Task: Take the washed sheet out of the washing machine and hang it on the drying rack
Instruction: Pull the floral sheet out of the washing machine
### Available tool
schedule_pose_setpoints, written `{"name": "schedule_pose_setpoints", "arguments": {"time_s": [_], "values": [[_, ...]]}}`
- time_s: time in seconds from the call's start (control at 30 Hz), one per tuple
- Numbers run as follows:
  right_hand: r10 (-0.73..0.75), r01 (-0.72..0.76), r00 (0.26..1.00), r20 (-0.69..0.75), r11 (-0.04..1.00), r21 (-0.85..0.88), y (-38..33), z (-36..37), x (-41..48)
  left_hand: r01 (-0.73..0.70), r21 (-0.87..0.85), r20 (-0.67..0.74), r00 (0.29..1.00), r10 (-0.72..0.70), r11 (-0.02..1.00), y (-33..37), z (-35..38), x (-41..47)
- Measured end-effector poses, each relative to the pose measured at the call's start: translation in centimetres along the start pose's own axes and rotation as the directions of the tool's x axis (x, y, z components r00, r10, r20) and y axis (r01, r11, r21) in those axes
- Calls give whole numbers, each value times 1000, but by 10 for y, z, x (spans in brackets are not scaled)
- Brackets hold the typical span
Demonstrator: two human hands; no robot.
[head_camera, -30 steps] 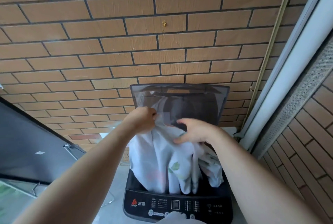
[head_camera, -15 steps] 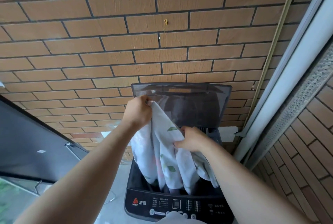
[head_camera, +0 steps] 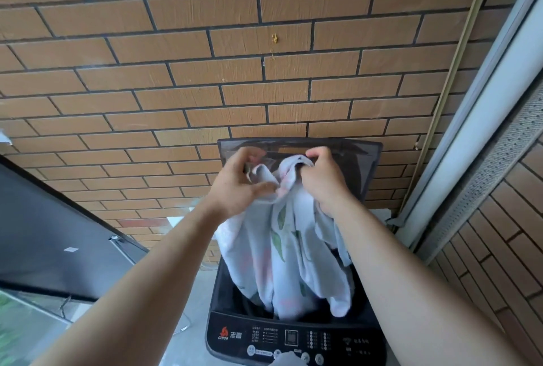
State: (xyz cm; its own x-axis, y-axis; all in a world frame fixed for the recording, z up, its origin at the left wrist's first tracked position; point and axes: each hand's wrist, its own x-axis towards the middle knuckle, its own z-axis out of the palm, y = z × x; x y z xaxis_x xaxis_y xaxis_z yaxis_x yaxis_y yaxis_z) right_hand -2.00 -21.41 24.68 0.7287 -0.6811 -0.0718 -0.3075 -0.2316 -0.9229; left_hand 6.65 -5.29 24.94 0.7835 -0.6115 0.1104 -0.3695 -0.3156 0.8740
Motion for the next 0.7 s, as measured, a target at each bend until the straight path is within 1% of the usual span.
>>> {"name": "schedule_pose_setpoints", "arguments": {"time_s": [0.07, 0.13, 0.17, 0.23, 0.27, 0.3, 0.33, 0.37, 0.4, 0.43, 0.47, 0.5, 0.53, 0.6, 0.7], "values": [[10, -10, 1000, 4, 974, 228, -23, 0, 0, -54, 6, 122, 991, 53, 999, 7, 3, -2], [24, -40, 998, 51, 942, 334, -36, 1, 2, -56, -17, 150, 987, 58, 998, 11, 6, 1], [38, -69, 995, 91, 924, 375, -38, 0, 2, -77, 16, 119, 990, 74, 997, 11, 6, 3], [50, -167, 970, 237, 846, 506, -35, -5, 3, -108, 200, -6, 994, 112, 974, 12, 4, 5], [19, -207, 947, 320, 798, 566, -32, -9, 0, -88, 236, -75, 991, 109, 968, 9, 2, 6], [-30, -213, 926, 377, 783, 584, -28, -12, -3, -48, 197, -141, 987, 77, 979, 5, 2, 6], [-71, -183, 904, 422, 828, 530, -22, -15, -5, -4, 86, -201, 979, 22, 996, 1, 1, 6], [-93, -115, 880, 466, 910, 399, -13, -17, -3, 34, -51, -252, 967, -46, 998, 0, -1, 6], [-66, -34, 852, 519, 983, 180, -3, -17, -3, 59, -171, -288, 952, -107, 983, -1, -2, 7], [15, 35, 828, 561, 996, -77, 7, -14, -3, 68, -244, -312, 939, -145, 967, 1, -5, 7], [107, 80, 817, 567, 952, -295, 20, -11, -2, 67, -275, -316, 936, -156, 959, 3, -8, 8], [160, 112, 828, 537, 892, -438, 35, -7, 2, 59, -274, -314, 938, -148, 960, 7, -10, 9], [178, 114, 857, 483, 850, -514, 48, -4, 6, 50, -268, -311, 941, -136, 962, 10, -12, 11], [137, 87, 929, 343, 821, -564, 65, -1, 14, 41, -255, -311, 943, -122, 966, 13, -13, 11], [74, 58, 971, 226, 847, -528, 62, -9, 20, 53, -250, -321, 937, -134, 967, 10, -14, 13]]}}
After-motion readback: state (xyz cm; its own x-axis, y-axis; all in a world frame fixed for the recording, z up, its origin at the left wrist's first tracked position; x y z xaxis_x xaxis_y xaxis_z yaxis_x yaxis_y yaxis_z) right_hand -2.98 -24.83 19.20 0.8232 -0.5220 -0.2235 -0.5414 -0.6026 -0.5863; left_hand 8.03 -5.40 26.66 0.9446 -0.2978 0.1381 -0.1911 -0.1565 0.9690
